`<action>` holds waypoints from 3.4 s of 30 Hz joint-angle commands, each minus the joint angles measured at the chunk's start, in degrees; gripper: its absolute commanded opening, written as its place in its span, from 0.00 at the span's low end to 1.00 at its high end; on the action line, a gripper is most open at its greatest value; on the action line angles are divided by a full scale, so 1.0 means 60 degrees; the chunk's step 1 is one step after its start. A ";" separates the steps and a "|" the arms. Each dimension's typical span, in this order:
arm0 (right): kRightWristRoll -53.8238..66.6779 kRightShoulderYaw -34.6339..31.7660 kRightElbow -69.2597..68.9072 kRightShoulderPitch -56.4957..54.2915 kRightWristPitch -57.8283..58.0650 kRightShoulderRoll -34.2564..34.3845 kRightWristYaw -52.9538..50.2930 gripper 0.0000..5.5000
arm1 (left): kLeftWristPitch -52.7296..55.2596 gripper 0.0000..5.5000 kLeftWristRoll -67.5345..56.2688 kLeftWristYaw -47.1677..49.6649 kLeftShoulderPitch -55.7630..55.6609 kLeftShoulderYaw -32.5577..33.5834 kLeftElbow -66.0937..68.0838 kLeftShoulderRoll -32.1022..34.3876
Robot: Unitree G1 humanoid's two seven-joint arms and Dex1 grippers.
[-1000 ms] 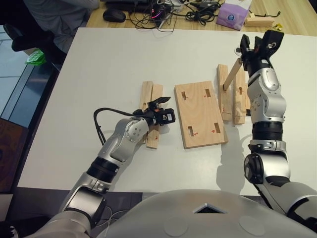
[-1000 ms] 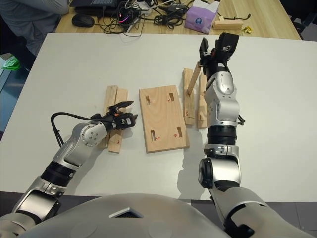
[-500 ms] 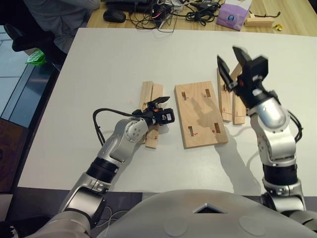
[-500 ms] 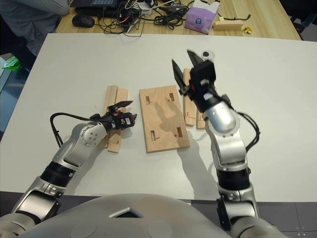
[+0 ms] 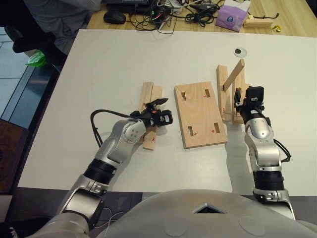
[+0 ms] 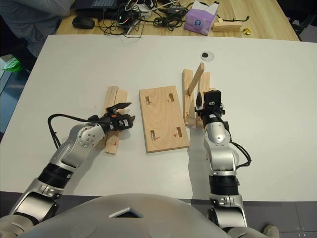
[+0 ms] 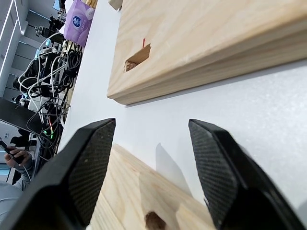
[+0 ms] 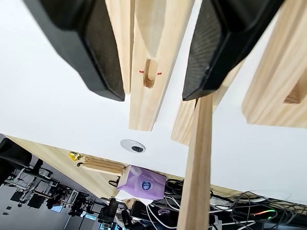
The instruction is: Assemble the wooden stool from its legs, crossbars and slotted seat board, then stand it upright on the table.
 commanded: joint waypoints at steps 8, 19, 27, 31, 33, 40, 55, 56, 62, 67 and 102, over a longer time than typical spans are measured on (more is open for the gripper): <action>0.0543 -0.0243 0.0492 -0.0895 0.0713 0.0226 0.0470 0.41 | 0.0121 0.51 0.0007 -0.0185 0.0114 -0.0050 0.0272 0.0159; 0.0185 -0.0270 0.0162 -0.1058 0.1180 0.0335 0.0072 0.41 | 0.0051 0.51 -0.0008 -0.0194 0.0063 -0.0084 0.0269 0.0112; 0.0292 -0.0019 0.0571 -0.1265 0.1267 0.0398 0.0497 0.41 | 0.0038 0.51 -0.0019 -0.0146 0.0044 -0.0088 0.0299 0.0036; 0.0276 0.0072 -0.0331 -0.1173 0.1930 0.0473 0.0527 0.41 | 0.0063 0.51 -0.0026 -0.0153 0.0054 -0.0083 0.0304 0.0021; 0.0185 0.0081 -0.0361 -0.1294 0.1988 0.0461 0.0449 0.41 | 0.0073 0.51 -0.0028 -0.0147 0.0052 -0.0088 0.0303 -0.0003; 0.0087 0.0058 0.0004 -0.1492 0.1847 0.0468 0.0388 0.41 | 0.0086 0.51 -0.0033 -0.0127 0.0038 -0.0080 0.0307 -0.0032; 0.0169 0.0123 0.0522 -0.1511 0.1656 0.0518 0.0581 0.41 | 0.0023 0.51 -0.0032 -0.0172 0.0139 -0.0139 0.0237 0.0036; 0.0152 0.0089 0.0579 -0.1540 0.1621 0.0496 0.0565 0.41 | 0.0035 0.51 -0.0032 -0.0179 0.0148 -0.0141 0.0211 0.0031; 0.0161 -0.0014 0.0778 -0.1645 0.1429 0.0241 0.0749 0.41 | 0.0104 0.51 -0.0031 -0.0148 0.0207 -0.0159 0.0154 -0.0044; 0.0272 -0.0206 0.1375 -0.2016 0.0987 0.0023 0.1036 0.41 | 0.0164 0.51 -0.0038 -0.0134 0.0184 -0.0149 0.0144 -0.0091; 0.0163 -0.0224 0.4262 -0.3505 -0.0295 0.0627 0.0472 0.08 | 0.0110 0.51 -0.0178 -0.0020 0.0058 -0.0296 0.0175 -0.0336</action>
